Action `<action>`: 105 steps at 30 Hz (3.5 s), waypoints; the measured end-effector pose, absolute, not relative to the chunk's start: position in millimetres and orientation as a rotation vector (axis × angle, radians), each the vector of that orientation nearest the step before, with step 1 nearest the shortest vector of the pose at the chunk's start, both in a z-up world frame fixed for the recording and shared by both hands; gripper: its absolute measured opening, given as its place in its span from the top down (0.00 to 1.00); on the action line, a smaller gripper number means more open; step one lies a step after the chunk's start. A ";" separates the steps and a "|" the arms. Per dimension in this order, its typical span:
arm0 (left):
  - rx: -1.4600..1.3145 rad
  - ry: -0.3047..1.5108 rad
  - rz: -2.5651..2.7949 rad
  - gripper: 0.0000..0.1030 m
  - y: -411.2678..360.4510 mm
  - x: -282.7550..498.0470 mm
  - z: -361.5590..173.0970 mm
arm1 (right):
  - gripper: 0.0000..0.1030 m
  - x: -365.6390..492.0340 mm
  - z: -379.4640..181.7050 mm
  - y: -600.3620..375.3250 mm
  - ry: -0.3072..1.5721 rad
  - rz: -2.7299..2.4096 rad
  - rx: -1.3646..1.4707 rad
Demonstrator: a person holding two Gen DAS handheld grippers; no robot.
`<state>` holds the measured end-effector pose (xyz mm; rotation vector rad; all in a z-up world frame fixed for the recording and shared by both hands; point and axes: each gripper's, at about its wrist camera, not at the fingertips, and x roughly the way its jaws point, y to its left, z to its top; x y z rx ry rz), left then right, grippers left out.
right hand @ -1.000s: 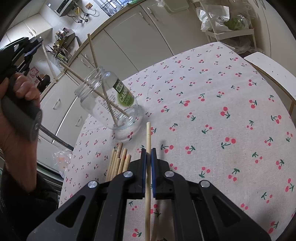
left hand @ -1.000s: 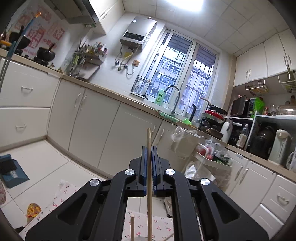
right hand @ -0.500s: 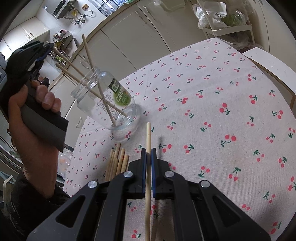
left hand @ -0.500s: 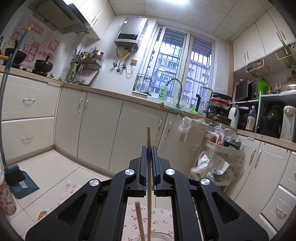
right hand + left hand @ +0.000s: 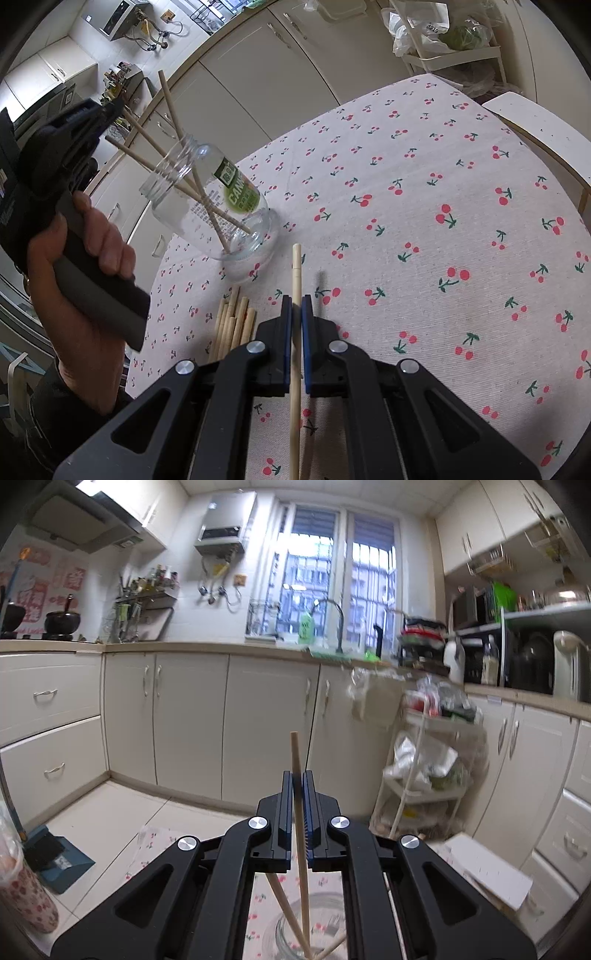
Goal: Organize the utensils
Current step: 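Raise the left gripper's stick over the jar while the right gripper carries its stick, then open the left gripper to drop its stick in the jar while the right gripper releases its stick, then lower both grippers to the stick pile and close each on a stick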
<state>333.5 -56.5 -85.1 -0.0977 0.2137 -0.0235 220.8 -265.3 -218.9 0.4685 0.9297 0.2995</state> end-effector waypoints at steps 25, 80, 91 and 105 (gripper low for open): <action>-0.281 0.399 0.145 0.21 51.9 232.7 -128.6 | 0.94 242.9 -104.9 -267.4 0.405 0.249 0.625; -0.314 0.696 0.048 0.15 32.6 214.6 -160.9 | 0.69 189.2 -175.9 -216.8 0.732 0.176 0.140; -0.206 0.820 0.018 0.15 15.0 215.0 -180.7 | 0.69 193.0 -216.7 -185.1 0.952 0.250 0.020; -0.137 0.891 -0.012 0.15 -9.7 222.8 -195.9 | 0.67 195.3 -220.0 -181.3 0.979 0.239 -0.086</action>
